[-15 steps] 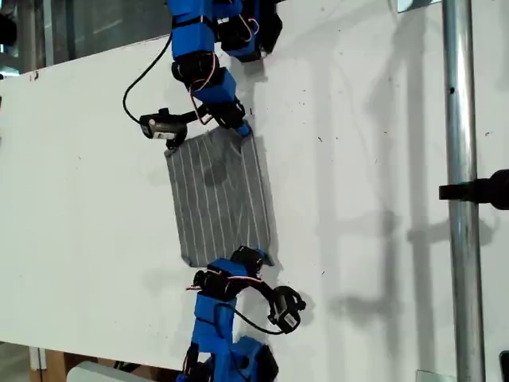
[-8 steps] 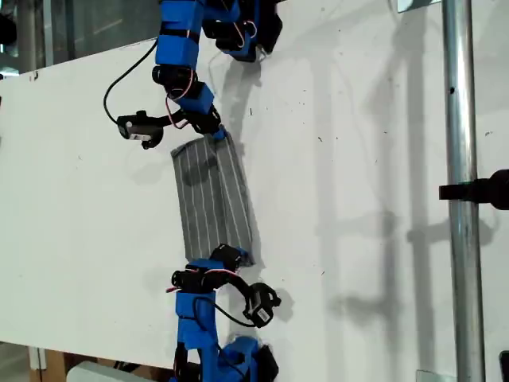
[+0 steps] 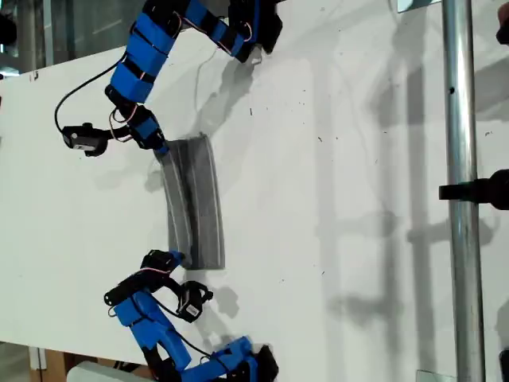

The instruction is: Grasp corners of a towel and fold twice.

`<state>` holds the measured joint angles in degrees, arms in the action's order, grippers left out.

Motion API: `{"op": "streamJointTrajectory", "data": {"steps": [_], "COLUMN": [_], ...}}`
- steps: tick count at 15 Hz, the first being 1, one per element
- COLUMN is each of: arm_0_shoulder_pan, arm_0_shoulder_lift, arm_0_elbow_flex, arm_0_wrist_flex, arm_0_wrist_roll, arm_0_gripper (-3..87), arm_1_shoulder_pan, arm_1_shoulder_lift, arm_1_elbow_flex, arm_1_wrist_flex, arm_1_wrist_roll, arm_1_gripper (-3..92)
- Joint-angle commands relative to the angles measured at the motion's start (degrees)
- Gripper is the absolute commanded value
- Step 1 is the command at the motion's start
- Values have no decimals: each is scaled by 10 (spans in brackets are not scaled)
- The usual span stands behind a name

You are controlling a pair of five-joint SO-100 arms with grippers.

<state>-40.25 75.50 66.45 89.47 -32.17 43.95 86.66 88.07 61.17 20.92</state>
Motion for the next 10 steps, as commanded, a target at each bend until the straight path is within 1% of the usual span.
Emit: {"op": "streamJointTrajectory", "data": {"steps": [1, 3, 6, 8, 10], "arm_0_shoulder_pan": [-49, -57, -30, 5, 18], "arm_0_shoulder_lift": [13, 40, 54, 58, 54], "arm_0_elbow_flex": [-86, -96, -22, 51, 129], "arm_0_wrist_flex": [8, 4, -10, -44, -98], "arm_0_wrist_roll": [20, 22, -4, -44, -67], "arm_0_gripper": [-30, -30, -30, -30, -30], "arm_1_shoulder_pan": [42, 53, 25, -8, -23], "arm_1_shoulder_lift": [-3, 37, 73, 73, 53], "arm_1_elbow_flex": [-125, -120, -20, 56, 100], "arm_1_wrist_flex": [11, 14, 12, -8, -38], "arm_1_wrist_roll": [-22, -25, -14, 7, 25], "arm_1_gripper": [-2, -2, -2, -2, -2]}}
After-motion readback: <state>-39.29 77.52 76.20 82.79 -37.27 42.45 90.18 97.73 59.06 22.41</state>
